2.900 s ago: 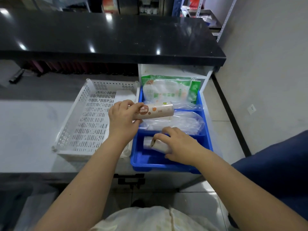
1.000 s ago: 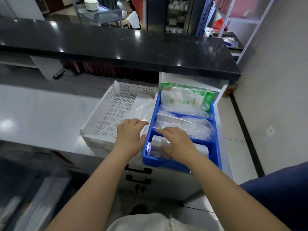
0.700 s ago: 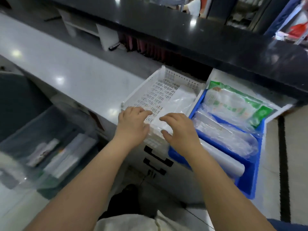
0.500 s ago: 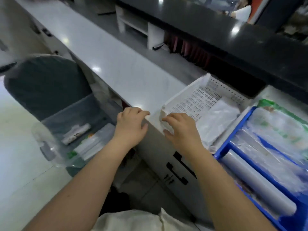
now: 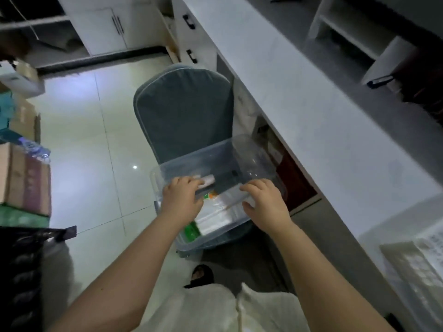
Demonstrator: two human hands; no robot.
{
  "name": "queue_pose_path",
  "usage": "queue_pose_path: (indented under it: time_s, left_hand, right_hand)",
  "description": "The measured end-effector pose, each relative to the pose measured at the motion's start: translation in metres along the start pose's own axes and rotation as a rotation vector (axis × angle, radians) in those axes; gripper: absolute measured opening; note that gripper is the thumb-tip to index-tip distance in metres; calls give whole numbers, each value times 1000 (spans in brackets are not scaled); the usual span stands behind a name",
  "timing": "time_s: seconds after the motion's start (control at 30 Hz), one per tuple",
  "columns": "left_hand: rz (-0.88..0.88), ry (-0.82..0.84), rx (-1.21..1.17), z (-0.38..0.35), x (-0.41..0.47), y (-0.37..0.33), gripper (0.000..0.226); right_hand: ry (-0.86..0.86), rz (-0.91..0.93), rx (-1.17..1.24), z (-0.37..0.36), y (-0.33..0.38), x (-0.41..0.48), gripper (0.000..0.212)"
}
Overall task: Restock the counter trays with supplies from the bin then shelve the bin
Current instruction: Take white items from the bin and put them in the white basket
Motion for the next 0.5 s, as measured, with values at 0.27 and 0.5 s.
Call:
queue_pose_path:
  time_s: [0.27,0.5]
  left_hand:
    - [150,324,37,-115,43,60,48]
    - [271,569,44,-247,85,75,57]
  right_hand:
    - [356,-132,125,-127,-59,37,38]
    - [599,-156,198,-245,-134,70,43]
Point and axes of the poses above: each hand's wrist, its own x-axis towards the middle knuckle, its own z-axis out of the back of the hand, y = z × x, the point moved 9 cm from there along x, towards the middle knuckle, and after that the axes turned 12 degrees about z, right-handed, at the moved point
